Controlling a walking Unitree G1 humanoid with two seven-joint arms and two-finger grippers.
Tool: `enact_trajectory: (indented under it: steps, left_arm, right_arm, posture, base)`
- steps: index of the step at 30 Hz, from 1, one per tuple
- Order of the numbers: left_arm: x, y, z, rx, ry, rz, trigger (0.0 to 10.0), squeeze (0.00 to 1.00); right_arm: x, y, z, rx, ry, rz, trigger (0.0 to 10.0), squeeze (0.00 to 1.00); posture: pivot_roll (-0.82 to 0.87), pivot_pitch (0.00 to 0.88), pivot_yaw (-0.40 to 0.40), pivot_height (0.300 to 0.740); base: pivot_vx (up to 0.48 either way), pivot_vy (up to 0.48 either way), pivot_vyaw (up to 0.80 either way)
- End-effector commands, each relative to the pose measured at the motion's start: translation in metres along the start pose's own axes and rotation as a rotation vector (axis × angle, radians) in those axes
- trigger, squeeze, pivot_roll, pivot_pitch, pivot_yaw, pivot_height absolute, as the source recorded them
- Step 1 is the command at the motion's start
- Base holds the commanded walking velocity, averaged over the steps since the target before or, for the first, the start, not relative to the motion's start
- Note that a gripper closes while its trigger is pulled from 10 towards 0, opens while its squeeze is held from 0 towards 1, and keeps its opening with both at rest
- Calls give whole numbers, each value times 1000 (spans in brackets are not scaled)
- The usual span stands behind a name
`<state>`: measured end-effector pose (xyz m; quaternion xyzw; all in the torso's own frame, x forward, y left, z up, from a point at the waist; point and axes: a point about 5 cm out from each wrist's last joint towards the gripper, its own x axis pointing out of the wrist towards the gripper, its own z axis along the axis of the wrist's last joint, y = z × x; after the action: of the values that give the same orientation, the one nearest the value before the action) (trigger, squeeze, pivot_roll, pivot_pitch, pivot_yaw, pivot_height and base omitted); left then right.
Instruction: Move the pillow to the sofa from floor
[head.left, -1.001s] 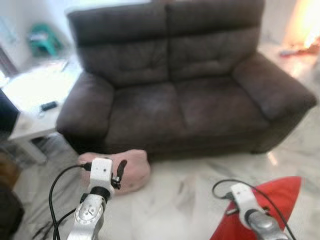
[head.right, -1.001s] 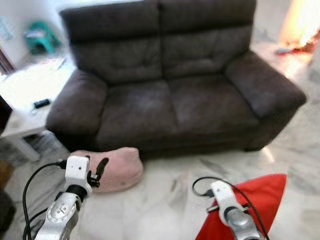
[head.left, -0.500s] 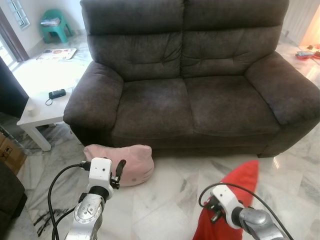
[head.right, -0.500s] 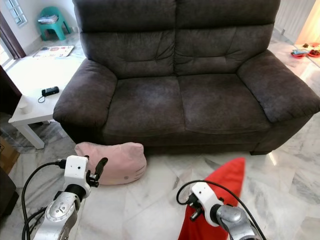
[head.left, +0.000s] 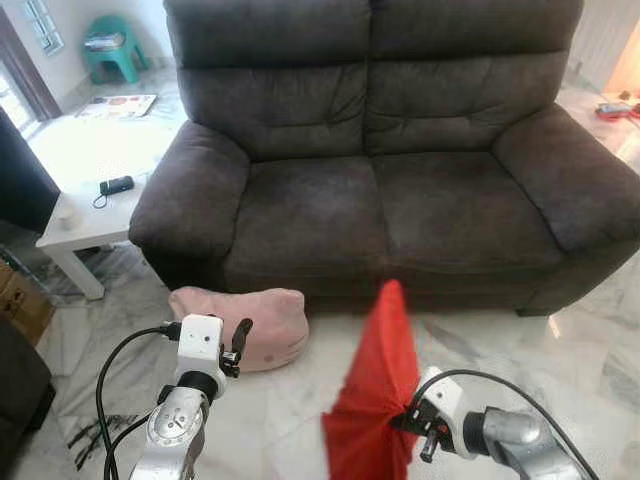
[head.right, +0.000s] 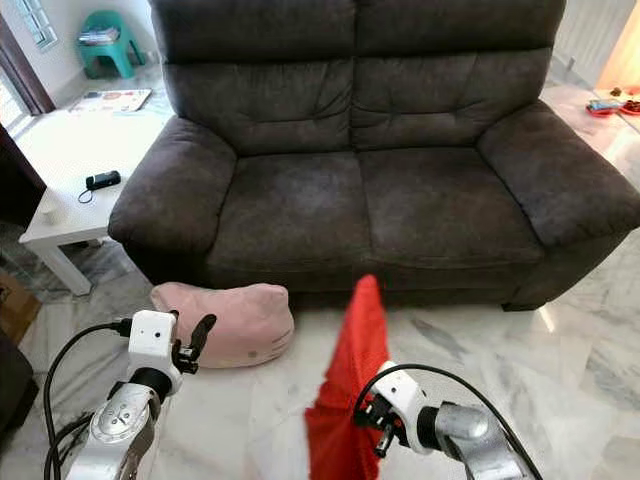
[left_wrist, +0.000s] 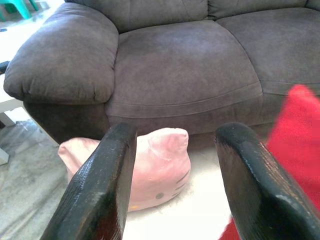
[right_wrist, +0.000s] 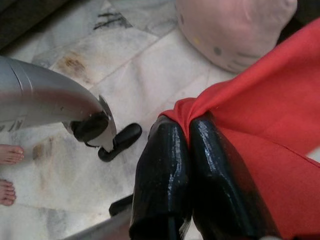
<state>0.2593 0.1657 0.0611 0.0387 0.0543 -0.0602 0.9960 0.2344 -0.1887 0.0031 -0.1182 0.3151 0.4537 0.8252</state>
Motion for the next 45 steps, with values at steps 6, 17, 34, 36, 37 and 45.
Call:
enact_trajectory:
  steps: [6,17,34,36,37,45]
  left_arm:
    - [-2,8,5,-9,8,-91,10000,0]
    - [-28,10,12,113,121,-538,10000,0]
    - [-30,31,6,302,254,-588,10000,0]
    - [-20,36,10,303,219,-485,10000,0]
    - [-19,36,11,290,209,-468,10000,0]
    - [-13,28,14,252,168,-418,10000,0]
  right_arm:
    - [-8,2,30,-81,-98,100,10000,0]
    - [-24,11,43,-163,-101,259,10000,0]
    - [-24,13,57,-243,-129,269,10000,0]
    - [-18,-18,56,-247,-80,-14,10000,0]
    - [-18,-27,55,-231,-76,-88,10000,0]
    - [-23,-57,51,-140,-71,-394,10000,0]
  posture:
    - [42,27,15,740]
    - [55,33,14,740]
    - [54,22,12,740]
    - [49,21,11,740]
    - [50,19,10,740]
    - [51,17,11,740]
  base:
    - [0,0,0]
    - [0,0,0]
    - [0,0,0]
    - [0,0,0]
    - [0,0,0]
    - [0,0,0]
